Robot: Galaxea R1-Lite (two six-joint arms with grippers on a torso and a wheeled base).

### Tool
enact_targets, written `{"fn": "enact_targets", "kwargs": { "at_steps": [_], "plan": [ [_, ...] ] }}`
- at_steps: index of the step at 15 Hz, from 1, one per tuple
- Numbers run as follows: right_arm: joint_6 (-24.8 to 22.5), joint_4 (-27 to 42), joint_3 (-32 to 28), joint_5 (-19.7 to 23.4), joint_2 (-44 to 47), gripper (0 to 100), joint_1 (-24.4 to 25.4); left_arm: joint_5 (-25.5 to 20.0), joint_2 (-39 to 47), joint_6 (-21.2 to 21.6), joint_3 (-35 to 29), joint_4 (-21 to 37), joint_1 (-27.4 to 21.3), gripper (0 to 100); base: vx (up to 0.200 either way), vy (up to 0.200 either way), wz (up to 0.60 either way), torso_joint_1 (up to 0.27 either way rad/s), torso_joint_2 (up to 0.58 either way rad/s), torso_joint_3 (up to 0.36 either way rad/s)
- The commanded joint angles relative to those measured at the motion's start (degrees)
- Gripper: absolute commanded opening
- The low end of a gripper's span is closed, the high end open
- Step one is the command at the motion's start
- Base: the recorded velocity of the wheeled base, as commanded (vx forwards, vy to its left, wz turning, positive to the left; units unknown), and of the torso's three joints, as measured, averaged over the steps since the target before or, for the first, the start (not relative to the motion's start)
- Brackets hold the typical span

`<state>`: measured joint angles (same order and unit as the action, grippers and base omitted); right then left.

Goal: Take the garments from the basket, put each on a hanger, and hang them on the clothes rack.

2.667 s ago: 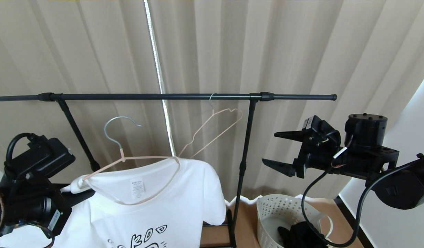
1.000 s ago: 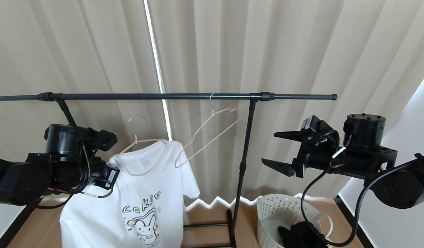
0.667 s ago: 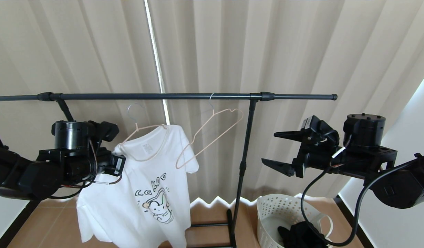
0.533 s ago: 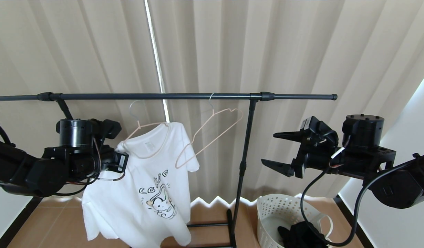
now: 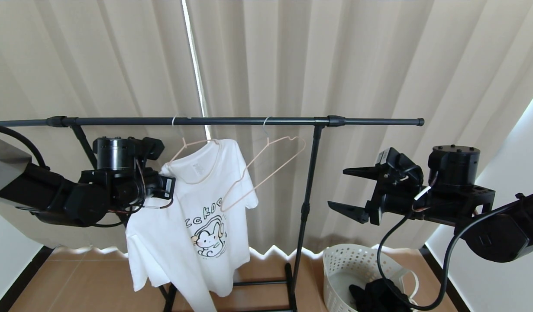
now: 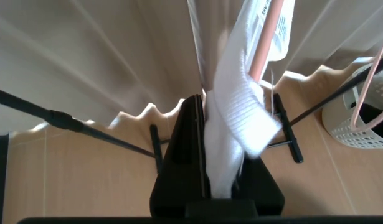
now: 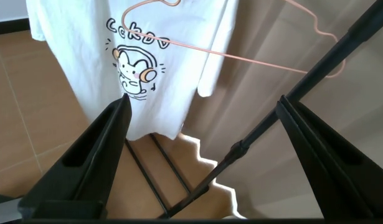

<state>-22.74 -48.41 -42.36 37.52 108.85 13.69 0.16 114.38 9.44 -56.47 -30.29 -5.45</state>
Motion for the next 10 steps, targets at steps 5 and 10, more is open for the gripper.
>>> {"fn": "enact_targets", "kwargs": {
  "at_steps": [5, 10],
  "plan": [
    [-0.03, -0.11, -0.09, -0.08, 0.57, 100, 0.02, 0.11, 5.23, -0.12, -6.29, 0.15, -1.05, 0, 0.0, 0.0, 0.0, 0.0, 0.0, 0.0],
    [-0.03, -0.11, -0.09, -0.08, 0.66, 100, 0.02, 0.19, 7.78, -0.12, -10.33, 0.32, -1.05, 0, 0.0, 0.0, 0.0, 0.0, 0.0, 0.0]
  ]
}}
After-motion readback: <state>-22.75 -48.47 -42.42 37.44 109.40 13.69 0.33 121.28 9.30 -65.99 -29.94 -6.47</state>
